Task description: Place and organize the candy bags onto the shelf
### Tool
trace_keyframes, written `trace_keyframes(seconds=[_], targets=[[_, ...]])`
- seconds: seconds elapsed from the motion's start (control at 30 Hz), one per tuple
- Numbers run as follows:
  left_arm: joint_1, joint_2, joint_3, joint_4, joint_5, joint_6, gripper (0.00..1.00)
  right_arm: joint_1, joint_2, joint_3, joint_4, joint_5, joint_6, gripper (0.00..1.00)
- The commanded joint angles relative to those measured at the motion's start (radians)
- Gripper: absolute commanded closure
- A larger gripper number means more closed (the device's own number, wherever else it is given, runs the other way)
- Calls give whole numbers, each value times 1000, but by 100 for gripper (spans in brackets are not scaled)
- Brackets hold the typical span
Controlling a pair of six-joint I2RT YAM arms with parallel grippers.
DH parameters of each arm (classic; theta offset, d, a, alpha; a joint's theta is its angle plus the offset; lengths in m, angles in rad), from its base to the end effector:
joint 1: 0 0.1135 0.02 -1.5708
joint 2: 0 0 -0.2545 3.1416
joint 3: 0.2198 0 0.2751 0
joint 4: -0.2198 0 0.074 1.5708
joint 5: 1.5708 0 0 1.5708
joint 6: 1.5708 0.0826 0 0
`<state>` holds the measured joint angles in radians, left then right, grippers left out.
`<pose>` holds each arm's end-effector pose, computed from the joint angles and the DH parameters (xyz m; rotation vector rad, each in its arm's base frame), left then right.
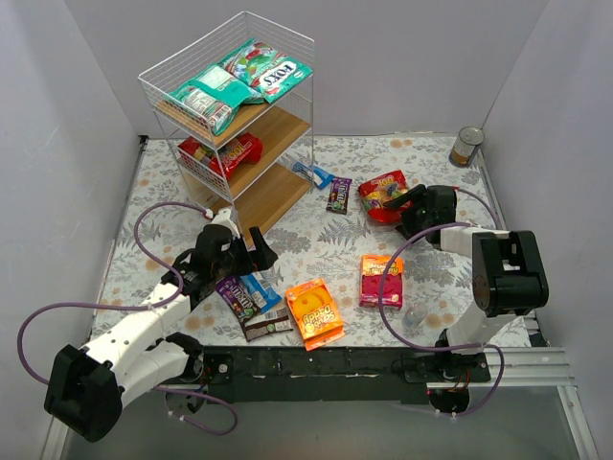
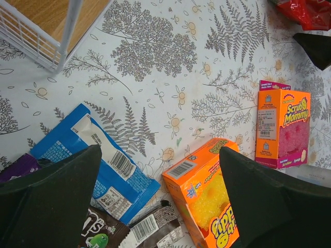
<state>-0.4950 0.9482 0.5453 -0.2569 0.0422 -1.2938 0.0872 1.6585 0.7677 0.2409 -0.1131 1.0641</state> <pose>0.2322 -0.1293 0.1742 -0.9223 2.2497 -0.9609 0.3797 0.0426 0.1015 1.0324 2.0818 0.7375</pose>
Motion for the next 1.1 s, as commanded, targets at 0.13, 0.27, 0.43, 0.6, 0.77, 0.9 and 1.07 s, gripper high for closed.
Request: trace_keyframes(seconds=[0.13, 0.27, 0.43, 0.6, 0.77, 0.9, 1.07], targets=[[-4, -22, 47, -27, -22, 33, 2, 3, 29, -102, 319, 62, 189, 13], [-2, -22, 51, -31, -25, 37, 2, 0, 49, -108, 321, 107, 243, 16], [-2, -31, 51, -41, -30, 39, 2, -3, 70, -113, 365, 150, 293, 23], [-2, -45, 51, -42, -30, 37, 2, -6, 95, -68, 334, 145, 292, 37], [-2, -51, 53, -50, -62, 36, 2, -17, 95, -39, 305, 130, 264, 69], [-2, -69, 53, -56, -70, 34, 2, -21, 70, -12, 252, 128, 185, 82], [-4, -80, 50, -64, -82, 27, 2, -29, 41, 65, 189, 69, 79, 99]])
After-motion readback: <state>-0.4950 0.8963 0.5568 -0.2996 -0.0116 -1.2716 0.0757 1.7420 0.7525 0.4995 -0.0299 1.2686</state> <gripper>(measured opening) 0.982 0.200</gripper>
